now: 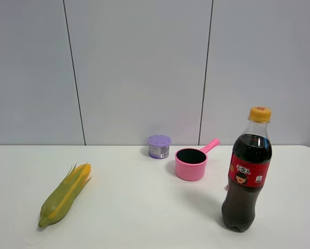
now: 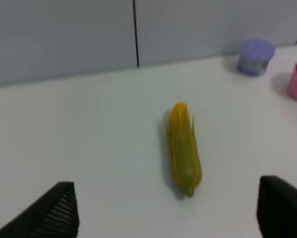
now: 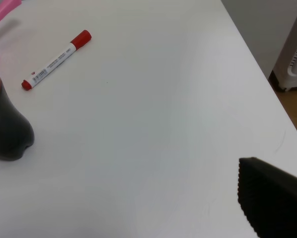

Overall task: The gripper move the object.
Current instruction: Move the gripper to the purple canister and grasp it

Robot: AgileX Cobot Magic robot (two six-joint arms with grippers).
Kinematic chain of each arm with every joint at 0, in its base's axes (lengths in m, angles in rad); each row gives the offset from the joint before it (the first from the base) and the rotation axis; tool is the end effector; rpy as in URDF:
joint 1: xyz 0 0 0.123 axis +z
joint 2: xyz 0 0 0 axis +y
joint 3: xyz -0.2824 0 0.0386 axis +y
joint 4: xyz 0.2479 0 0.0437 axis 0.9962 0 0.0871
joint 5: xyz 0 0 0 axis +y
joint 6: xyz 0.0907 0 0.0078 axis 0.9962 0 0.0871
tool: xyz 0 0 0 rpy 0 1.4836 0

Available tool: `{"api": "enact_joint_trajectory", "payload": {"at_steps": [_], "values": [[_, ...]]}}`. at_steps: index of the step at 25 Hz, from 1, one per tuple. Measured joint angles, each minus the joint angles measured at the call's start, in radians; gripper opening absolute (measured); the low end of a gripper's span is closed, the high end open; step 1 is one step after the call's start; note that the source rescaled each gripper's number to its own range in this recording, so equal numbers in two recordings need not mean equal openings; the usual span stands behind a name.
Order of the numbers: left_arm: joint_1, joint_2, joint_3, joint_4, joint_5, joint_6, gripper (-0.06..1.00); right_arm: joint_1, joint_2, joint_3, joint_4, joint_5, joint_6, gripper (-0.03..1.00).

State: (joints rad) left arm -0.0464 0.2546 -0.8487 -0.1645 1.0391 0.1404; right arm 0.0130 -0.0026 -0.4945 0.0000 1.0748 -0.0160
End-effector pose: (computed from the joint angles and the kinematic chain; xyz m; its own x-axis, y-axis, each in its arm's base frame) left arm 0.0013 -0.0129 0.3753 -0.3337 0.0714 -0.9400 0.1974 0.9803 0.0044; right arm -0.0052 -0.0001 0.2745 -0.4708 -0.0221 -0.8820 -0.0205 0.9997 -0.0141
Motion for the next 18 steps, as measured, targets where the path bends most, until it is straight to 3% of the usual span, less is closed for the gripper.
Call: {"api": "enact_joint_trajectory", "payload": {"at_steps": [3,5,6,7,14,18], "values": [[0.0,0.087,-0.094,-0.097,-0.04,0.081,0.12,0.0,0.0,0.0,0.0,0.0,0.0,1.0],[0.0,0.129,-0.12,-0.194,-0.084,0.137,0.34,0.0,0.0,0.0,0.0,0.0,0.0,1.0],[0.0,0.167,-0.125,-0.279,-0.136,0.195,0.51,0.0,0.0,0.0,0.0,0.0,0.0,1.0],[0.0,0.188,-0.128,-0.313,-0.158,0.22,0.55,0.0,0.0,0.0,0.0,0.0,0.0,1.0],[0.0,0.376,-0.133,-0.357,-0.218,0.341,0.6,0.0,0.0,0.0,0.0,0.0,0.0,1.0],[0.0,0.562,-0.207,-0.356,-0.217,0.364,0.6,0.0,0.0,0.0,0.0,0.0,0.0,1.0]]}}
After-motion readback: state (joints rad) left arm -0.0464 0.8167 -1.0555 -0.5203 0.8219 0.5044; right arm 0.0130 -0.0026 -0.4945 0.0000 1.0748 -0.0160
